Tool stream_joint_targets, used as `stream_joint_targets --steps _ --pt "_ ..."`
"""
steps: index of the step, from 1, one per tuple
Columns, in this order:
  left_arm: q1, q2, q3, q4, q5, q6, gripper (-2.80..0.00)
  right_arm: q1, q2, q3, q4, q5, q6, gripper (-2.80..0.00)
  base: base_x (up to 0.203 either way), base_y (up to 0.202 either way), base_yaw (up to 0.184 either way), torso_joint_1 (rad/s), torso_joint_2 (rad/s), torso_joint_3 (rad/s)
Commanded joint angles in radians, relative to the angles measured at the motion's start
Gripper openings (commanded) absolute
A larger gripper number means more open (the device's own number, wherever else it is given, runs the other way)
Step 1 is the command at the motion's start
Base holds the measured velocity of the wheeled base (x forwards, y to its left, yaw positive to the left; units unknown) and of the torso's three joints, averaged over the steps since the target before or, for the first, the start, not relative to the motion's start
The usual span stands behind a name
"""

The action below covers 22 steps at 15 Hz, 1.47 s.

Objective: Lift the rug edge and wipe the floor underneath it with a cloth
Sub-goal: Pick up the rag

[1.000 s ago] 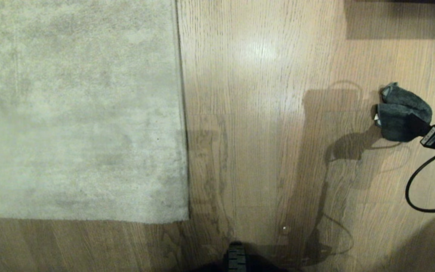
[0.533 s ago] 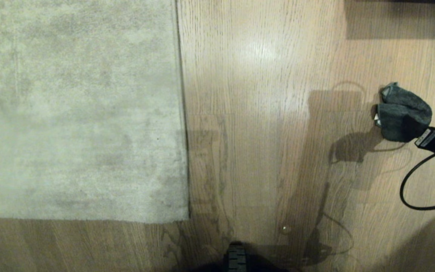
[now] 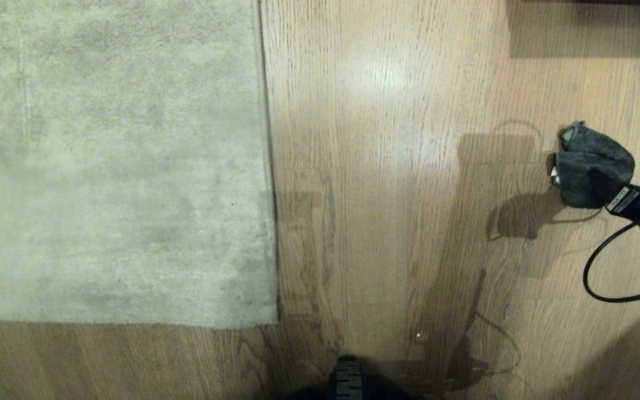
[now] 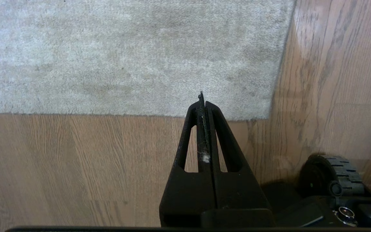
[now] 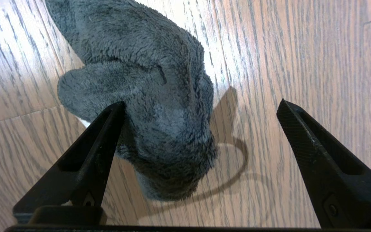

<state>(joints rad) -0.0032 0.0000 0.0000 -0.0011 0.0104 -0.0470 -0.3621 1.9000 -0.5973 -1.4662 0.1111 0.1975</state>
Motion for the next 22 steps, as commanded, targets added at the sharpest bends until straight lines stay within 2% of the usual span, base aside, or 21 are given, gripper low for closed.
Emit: stream_joint_targets --steps 1,2,14,22 --pt "0.000 0.002 0.000 0.000 0.000 0.001 -2.80 0.000 0.011 -0.012 -0.008 0.001 0.003 0.00 0.000 0.000 0.000 0.000 0.00 0.000" --pt "0.000 0.002 0.000 0.000 0.000 -0.001 -2.80 0.000 0.014 -0.013 -0.008 0.002 0.003 -2.80 0.000 0.000 0.000 0.000 0.00 0.000" --pt "0.000 0.002 0.000 0.000 0.000 -0.001 -2.80 0.002 -0.020 -0.010 -0.008 0.002 0.007 -2.80 0.000 0.000 0.000 0.000 0.00 0.000" --pt "0.000 0.001 0.000 0.000 0.000 -0.001 -2.80 0.001 -0.128 0.008 0.021 0.001 0.007 -2.80 0.000 0.000 0.000 0.000 0.00 0.000"
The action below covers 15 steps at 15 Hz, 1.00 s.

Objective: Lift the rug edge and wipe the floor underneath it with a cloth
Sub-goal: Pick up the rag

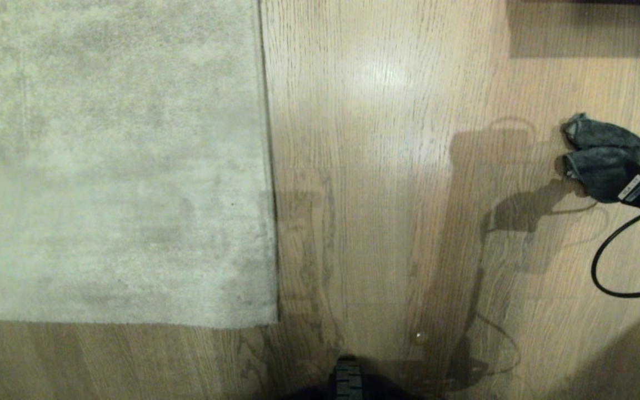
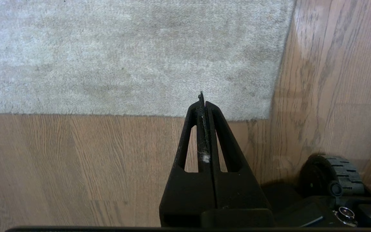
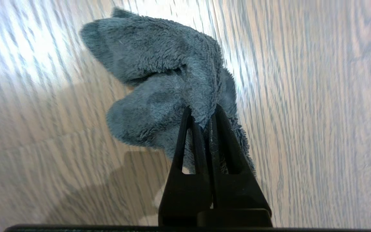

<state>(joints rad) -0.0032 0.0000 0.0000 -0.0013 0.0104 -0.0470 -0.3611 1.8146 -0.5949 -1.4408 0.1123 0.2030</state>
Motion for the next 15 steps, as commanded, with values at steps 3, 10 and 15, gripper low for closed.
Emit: stream_joint_targets --steps 3,10,15 --pt "0.000 0.001 0.000 0.000 0.000 -0.001 -2.80 0.001 -0.095 0.043 0.008 0.001 -0.002 -2.80 0.000 0.000 0.000 0.000 0.00 0.000" --pt "0.000 0.002 0.000 0.000 0.000 -0.001 -2.80 -0.001 -0.257 0.180 0.054 0.081 -0.016 -2.80 0.000 0.000 0.000 0.000 0.00 0.000" --pt "0.000 0.002 0.000 0.000 0.000 -0.001 -2.80 -0.001 -0.372 0.248 0.072 0.087 -0.056 -2.80 0.000 0.000 0.000 0.000 0.00 0.000"
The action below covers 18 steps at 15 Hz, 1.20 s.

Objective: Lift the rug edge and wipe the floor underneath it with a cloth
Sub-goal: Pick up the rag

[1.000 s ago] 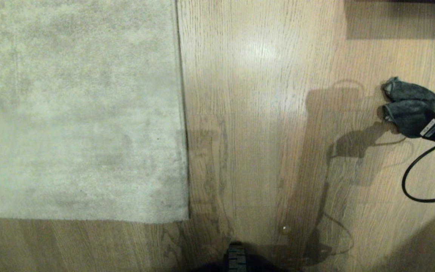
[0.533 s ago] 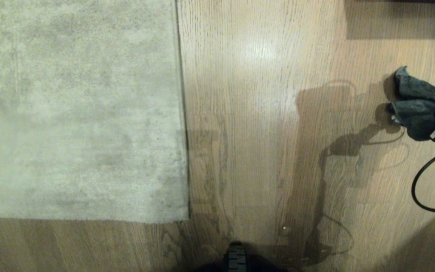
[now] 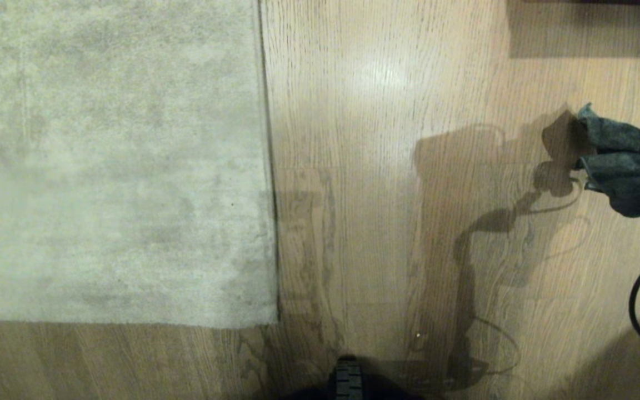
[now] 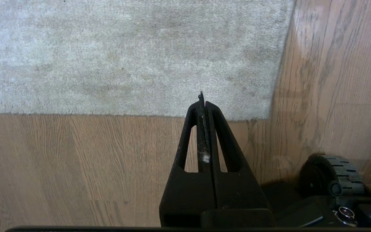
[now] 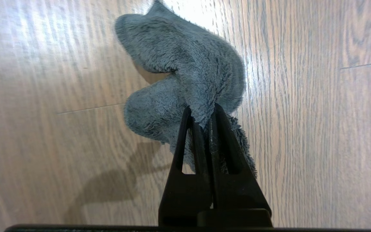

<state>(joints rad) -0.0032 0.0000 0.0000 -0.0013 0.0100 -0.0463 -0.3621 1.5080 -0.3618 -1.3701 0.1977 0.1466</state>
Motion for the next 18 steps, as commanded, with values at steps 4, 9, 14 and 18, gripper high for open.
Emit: stream_joint_targets --steps 4,9,14,18 --pt "0.000 0.002 0.000 0.000 0.001 -0.001 -2.80 0.000 -0.236 0.022 0.161 0.001 -0.001 -2.80 0.000 0.000 0.000 0.000 0.00 0.000" --pt "0.000 0.002 0.000 0.000 0.001 -0.001 -2.80 0.000 -0.439 0.040 0.356 0.017 -0.054 -2.80 0.000 0.000 0.000 0.000 0.00 0.000" --pt "0.000 0.002 0.000 0.000 0.001 -0.001 -2.80 0.000 -0.574 0.037 0.520 0.022 -0.060 -2.80 0.000 0.000 0.000 0.000 0.00 0.000" --pt "0.000 0.002 0.000 0.000 0.001 -0.001 -2.80 -0.003 -0.679 0.034 0.610 0.019 -0.061 -2.80 0.000 0.000 0.000 0.000 0.00 0.000"
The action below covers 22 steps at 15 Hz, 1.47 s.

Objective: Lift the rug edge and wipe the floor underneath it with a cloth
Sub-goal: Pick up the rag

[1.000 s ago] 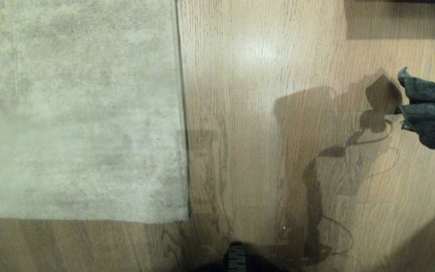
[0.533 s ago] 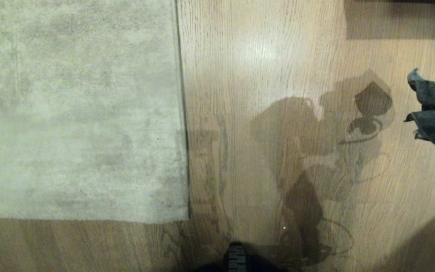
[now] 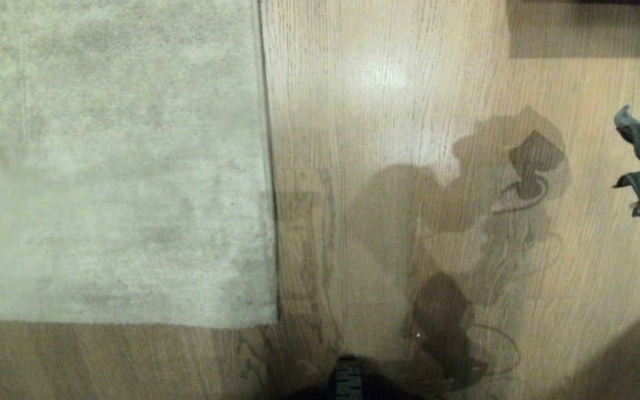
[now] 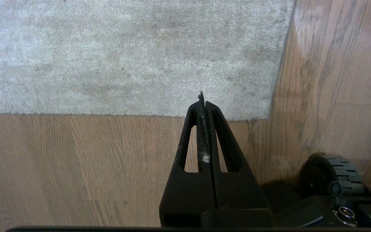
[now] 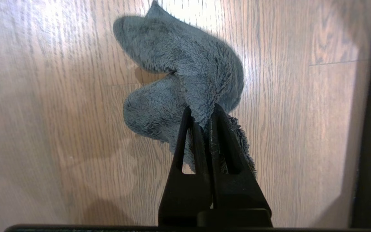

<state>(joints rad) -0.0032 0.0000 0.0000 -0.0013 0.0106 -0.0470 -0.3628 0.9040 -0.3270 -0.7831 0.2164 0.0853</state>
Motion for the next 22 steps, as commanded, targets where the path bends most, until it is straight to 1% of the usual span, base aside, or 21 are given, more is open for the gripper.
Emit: stream_joint_targets --steps 1,4,8,11,13,15,17,20,22 --pt "0.000 0.002 0.000 0.000 0.000 -0.001 -2.80 -0.004 -0.117 -0.003 0.073 0.000 0.001 -2.80 0.000 0.000 0.000 0.000 0.00 0.000" --pt "0.000 0.000 0.000 0.000 0.000 -0.001 -2.80 -0.004 -0.231 -0.003 0.223 0.001 0.001 -2.80 0.000 0.000 0.000 0.000 0.00 0.000" --pt "0.000 0.002 0.000 0.000 0.000 -0.001 -2.80 0.001 -0.291 0.005 0.266 0.001 0.002 -2.80 0.000 0.000 0.000 0.000 0.00 0.000" --pt "0.000 0.002 0.000 0.000 0.000 -0.001 -2.80 0.013 -0.377 0.027 0.349 0.000 0.001 -2.80 0.000 0.000 0.000 0.000 0.00 0.000" --pt "0.000 0.002 0.000 0.000 0.000 -0.001 -2.80 0.053 -0.429 0.070 0.359 -0.003 -0.005 -2.80 0.000 0.000 0.000 0.000 0.00 0.000" --pt "0.000 0.002 0.000 0.000 0.000 -0.001 -2.80 0.113 -0.489 0.137 0.360 -0.019 -0.057 -2.80 0.000 0.000 0.000 0.000 0.00 0.000" --pt "0.000 0.002 0.000 0.000 0.000 -0.001 -2.80 0.184 -0.538 0.184 0.357 -0.058 -0.089 -2.80 0.000 0.000 0.000 0.000 0.00 0.000" --pt "0.000 0.002 0.000 0.000 0.000 -0.001 -2.80 0.222 -0.616 0.265 0.351 -0.118 -0.105 -2.80 0.000 0.000 0.000 0.000 0.00 0.000" --pt "0.000 0.002 0.000 0.000 0.000 -0.001 -2.80 0.226 -0.619 0.325 0.290 -0.131 -0.120 -2.80 0.000 0.000 0.000 0.000 0.00 0.000"
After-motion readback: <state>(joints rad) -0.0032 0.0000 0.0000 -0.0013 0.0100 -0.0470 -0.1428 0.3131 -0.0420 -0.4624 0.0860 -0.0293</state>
